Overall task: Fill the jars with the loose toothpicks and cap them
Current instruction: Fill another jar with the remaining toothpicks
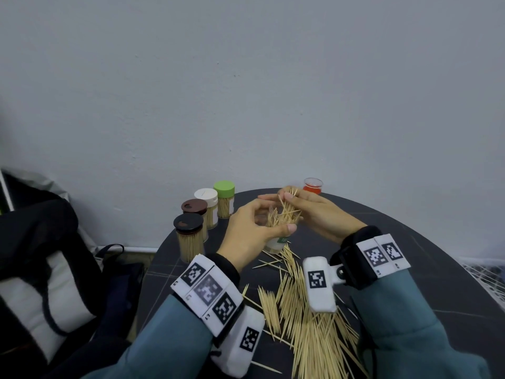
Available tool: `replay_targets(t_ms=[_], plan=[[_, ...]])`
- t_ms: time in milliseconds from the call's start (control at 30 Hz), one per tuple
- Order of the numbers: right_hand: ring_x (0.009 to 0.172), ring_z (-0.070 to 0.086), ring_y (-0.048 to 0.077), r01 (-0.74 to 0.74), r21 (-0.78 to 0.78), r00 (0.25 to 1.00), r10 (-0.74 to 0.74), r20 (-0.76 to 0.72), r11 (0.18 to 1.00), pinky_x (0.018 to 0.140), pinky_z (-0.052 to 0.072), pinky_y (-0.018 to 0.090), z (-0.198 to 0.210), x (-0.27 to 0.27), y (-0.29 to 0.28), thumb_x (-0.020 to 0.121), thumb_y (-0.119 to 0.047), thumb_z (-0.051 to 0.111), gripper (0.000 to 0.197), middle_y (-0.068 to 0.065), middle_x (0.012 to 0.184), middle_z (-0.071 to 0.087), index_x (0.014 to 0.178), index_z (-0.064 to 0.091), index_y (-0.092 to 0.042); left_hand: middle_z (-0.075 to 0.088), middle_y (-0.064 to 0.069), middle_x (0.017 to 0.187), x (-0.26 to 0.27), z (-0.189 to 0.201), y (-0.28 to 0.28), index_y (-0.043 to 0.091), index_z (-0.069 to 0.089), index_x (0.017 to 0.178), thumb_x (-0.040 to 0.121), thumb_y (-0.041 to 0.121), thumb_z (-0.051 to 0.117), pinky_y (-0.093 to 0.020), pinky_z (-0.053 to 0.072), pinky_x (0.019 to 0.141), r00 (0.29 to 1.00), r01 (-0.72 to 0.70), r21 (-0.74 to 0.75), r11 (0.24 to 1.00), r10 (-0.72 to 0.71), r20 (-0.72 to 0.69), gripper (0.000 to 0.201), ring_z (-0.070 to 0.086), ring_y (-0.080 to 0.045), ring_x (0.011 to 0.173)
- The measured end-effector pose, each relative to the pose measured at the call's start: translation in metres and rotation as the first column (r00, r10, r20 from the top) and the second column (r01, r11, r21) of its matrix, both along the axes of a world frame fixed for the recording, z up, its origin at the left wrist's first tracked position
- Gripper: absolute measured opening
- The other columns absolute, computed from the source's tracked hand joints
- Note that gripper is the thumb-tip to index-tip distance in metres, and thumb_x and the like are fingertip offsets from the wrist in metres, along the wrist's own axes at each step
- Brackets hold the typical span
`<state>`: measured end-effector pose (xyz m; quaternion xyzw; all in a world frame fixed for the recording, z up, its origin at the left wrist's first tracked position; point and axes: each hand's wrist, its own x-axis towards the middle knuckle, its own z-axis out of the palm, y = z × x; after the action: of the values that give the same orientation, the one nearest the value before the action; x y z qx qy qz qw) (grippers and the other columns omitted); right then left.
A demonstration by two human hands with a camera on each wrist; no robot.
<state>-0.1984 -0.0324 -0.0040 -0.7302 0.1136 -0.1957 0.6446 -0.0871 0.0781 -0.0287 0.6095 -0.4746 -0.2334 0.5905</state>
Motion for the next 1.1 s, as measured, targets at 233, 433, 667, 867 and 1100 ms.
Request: replay_targets(t_ms=[233,433,667,867,1100], plan=[[0.116,0.055,0.017,0.032,-0.088,0.992,-0.042,-0.115,0.996,0.111,0.025,0.047,-0.0009,0.0025,-0.0029,0.09,-0.049,0.036,0.035,-0.002,0.119,0.064,0.092,0.064,-0.027,0.067,0.002,0.108,0.0037,-0.0037,-0.0023,0.013,0.061,0.115,0.07,0.023,0.082,-0.028,0.049,0.092,0.996,-0.003,0.049,0.999,0.007,-0.083,0.051,0.062,-0.01,0.101],[0.111,0.058,0.004,-0.132,-0.262,0.983,0.093,-0.156,0.956,0.092,0.047,0.019,0.0012,-0.0014,0.0006,0.091,-0.018,0.051,0.014,-0.005,0.127,0.057,0.102,0.059,-0.016,0.069,0.001,0.107,0.0037,-0.0078,-0.0029,0.016,0.063,0.114,0.066,0.024,0.084,-0.031,0.052,0.091,0.995,0.07,0.114,0.991,-0.062,-0.074,0.053,0.064,-0.012,0.101],[0.08,0.061,0.007,-0.057,-0.07,0.997,0.054,-0.055,0.996,0.075,0.048,0.02,-0.007,0.0017,-0.0052,0.095,-0.019,0.045,0.009,0.001,0.095,0.063,0.092,0.051,-0.014,0.067,0.002,0.11,0.0021,-0.0047,-0.0008,0.019,0.062,0.118,0.07,0.017,0.081,-0.02,0.05,0.085,0.993,0.079,0.097,0.992,-0.07,-0.097,0.052,0.062,-0.01,0.102],[0.102,0.065,0.015,-0.076,0.144,0.996,0.067,0.065,0.987,0.08,0.049,0.019,-0.0066,0.0017,-0.008,0.088,-0.011,0.047,0.008,0.003,0.112,0.068,0.084,0.043,-0.016,0.066,0.002,0.11,0.0021,-0.003,-0.0007,0.014,0.063,0.112,0.07,0.022,0.081,-0.032,0.052,0.088,0.988,0.028,0.101,0.995,-0.012,-0.152,0.046,0.062,-0.012,0.104],[0.11,0.059,0.004,0.059,-0.098,0.998,-0.062,-0.027,0.993,0.094,0.038,0.026,0.0003,-0.0035,-0.0034,0.095,-0.026,0.041,0.008,-0.007,0.121,0.064,0.092,0.045,-0.019,0.066,0.003,0.105,0.005,-0.0038,-0.0014,0.015,0.062,0.111,0.066,0.016,0.084,-0.023,0.048,0.084,0.985,-0.136,0.021,0.99,0.138,-0.107,0.05,0.061,-0.011,0.099]])
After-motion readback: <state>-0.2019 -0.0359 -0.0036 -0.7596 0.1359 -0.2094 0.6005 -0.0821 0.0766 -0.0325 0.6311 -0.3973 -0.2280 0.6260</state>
